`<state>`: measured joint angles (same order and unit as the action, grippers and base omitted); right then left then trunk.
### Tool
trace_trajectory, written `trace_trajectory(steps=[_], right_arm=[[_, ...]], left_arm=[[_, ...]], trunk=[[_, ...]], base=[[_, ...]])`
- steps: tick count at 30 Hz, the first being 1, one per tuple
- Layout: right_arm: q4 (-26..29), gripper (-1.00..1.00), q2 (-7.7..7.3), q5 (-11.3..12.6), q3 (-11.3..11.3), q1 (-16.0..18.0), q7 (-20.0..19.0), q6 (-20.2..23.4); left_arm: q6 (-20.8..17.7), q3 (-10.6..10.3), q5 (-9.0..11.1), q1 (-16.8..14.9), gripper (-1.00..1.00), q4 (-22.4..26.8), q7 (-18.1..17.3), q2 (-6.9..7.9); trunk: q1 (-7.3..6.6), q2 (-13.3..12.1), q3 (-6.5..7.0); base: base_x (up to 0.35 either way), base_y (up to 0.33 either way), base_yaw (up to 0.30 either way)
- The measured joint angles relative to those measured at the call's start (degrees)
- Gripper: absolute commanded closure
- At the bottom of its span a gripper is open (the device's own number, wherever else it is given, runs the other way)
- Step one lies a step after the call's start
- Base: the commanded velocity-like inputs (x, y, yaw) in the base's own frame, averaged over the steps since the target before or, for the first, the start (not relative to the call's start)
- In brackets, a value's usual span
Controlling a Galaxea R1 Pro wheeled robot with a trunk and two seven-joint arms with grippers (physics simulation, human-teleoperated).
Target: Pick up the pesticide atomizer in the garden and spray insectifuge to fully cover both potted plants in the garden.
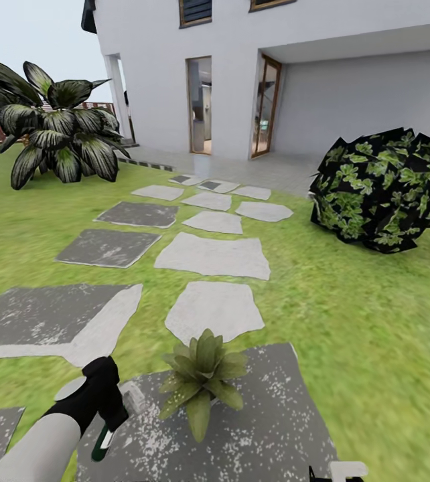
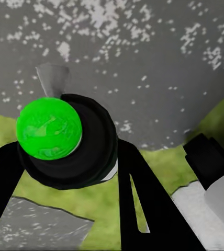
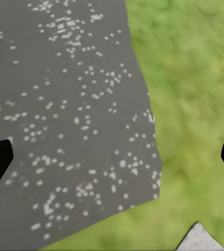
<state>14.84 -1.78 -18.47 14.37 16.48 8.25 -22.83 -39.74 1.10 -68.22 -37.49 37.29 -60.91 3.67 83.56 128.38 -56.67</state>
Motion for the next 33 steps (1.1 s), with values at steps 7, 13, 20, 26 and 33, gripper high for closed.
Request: trace_trajectory(steps=[7, 13, 20, 26, 33], right_arm=[[0.01, -1.0, 0.0, 0.0, -0.01, 0.0, 0.01, 0.0], [0.02, -1.0, 0.0, 0.0, 0.0, -0.01, 0.02, 0.0], [0.0, -1.0, 0.0, 0.0, 0.0, 0.01, 0.02, 0.0], [0.0, -1.0, 0.0, 0.0, -0.02, 0.01, 0.02, 0.0], [0.0, -1.0, -0.03, 0.0, -0.01, 0.0, 0.0, -0.07]], left_arm=[[-0.23, -0.06, -1.04, -0.19, 1.0, 0.06, -4.12, 0.06], [-0.23, 0.15, -0.97, -0.07, 1.0, 0.06, -4.37, 0.27], [-0.23, 0.17, -0.95, 0.0, 1.0, 0.08, -4.39, 0.18], [-0.22, 0.22, -0.65, -0.17, 1.0, 0.08, -4.44, 0.28], [-0.24, 0.21, -1.17, 0.57, 1.0, -0.08, -4.35, 0.87]], trunk=[[-0.02, 0.0, 0.0], [0.0, 0.0, 0.0], [0.01, 0.0, 0.0], [-0.01, 0.0, 0.0], [0.0, 0.0, 0.0]], base=[[0.124, -0.138, 0.023], [0.065, -0.257, 0.007], [-0.088, -0.272, 0.218], [0.038, -0.263, 0.273], [0.093, -0.07, 0.139]])
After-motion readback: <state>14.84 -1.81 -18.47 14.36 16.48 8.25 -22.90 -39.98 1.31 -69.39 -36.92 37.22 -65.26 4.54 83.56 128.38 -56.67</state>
